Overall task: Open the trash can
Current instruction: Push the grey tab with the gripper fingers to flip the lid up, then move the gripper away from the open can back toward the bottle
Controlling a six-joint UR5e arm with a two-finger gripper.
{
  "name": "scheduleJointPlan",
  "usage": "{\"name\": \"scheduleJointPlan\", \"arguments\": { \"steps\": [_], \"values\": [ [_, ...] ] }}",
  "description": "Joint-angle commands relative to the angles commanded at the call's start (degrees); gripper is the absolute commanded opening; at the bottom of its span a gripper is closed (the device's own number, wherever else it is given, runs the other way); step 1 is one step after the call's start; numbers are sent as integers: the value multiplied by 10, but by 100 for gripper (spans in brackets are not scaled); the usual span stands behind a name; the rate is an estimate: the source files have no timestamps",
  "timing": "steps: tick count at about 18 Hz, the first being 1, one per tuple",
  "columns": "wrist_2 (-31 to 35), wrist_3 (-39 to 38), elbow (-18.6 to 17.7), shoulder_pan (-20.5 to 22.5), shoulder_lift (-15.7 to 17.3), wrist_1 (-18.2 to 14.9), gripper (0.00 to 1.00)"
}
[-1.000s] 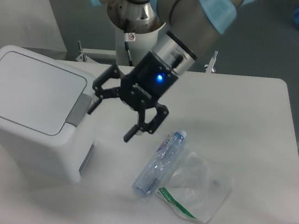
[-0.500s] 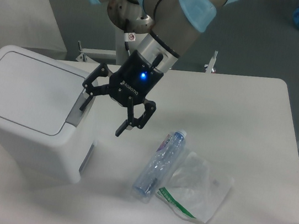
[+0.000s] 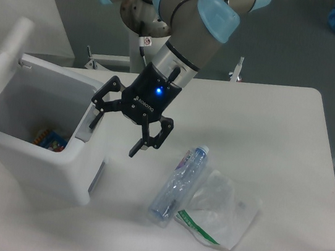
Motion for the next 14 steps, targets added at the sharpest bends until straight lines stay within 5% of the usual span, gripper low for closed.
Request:
{"name": "scheduleJointPlan", "arguments": {
  "steps": [3, 8, 14],
  "values": [
    [1, -62, 43, 4, -11, 1, 100],
    [32, -55, 100, 29, -49, 5, 100],
    [250, 138, 99, 45, -83, -11, 100]
  ]
}}
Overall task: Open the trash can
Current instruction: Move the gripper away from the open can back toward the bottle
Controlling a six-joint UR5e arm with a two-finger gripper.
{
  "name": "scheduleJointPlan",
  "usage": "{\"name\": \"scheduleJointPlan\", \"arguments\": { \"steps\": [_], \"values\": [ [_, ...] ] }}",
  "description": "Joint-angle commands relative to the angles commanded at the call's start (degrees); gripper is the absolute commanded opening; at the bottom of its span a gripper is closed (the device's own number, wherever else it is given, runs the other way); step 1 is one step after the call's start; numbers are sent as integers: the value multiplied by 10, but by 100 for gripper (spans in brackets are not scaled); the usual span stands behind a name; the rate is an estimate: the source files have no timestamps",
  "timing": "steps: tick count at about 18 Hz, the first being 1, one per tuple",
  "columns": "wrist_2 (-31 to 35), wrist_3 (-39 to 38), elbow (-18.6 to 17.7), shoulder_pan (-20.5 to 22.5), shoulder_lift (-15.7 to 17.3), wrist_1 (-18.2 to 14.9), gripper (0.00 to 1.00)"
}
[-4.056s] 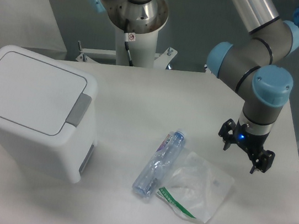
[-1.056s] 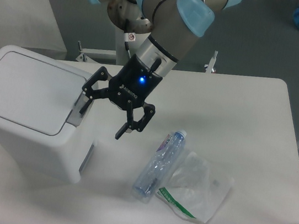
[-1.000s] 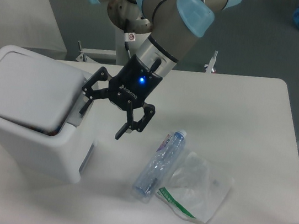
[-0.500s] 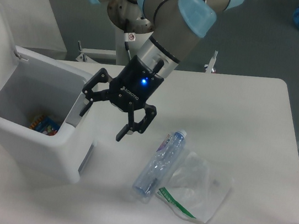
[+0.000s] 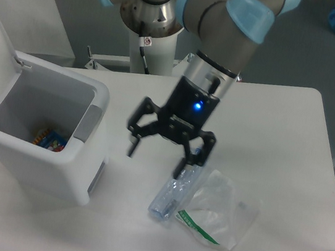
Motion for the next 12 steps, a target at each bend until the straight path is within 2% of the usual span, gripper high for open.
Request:
{"name": "scheduleJointPlan", "arguments": {
  "steps": [2, 4, 6, 9, 10, 12],
  "values": [
    [50, 54, 9, 23, -15, -20, 100],
    [73, 128, 28, 50, -32, -62, 100],
    [109, 254, 63, 51, -53, -110, 100],
    [193, 375, 126, 50, -95, -180, 100],
    [212, 399, 140, 48, -106, -188, 100],
    [217, 413, 144, 46, -127, -180, 100]
  ]
}}
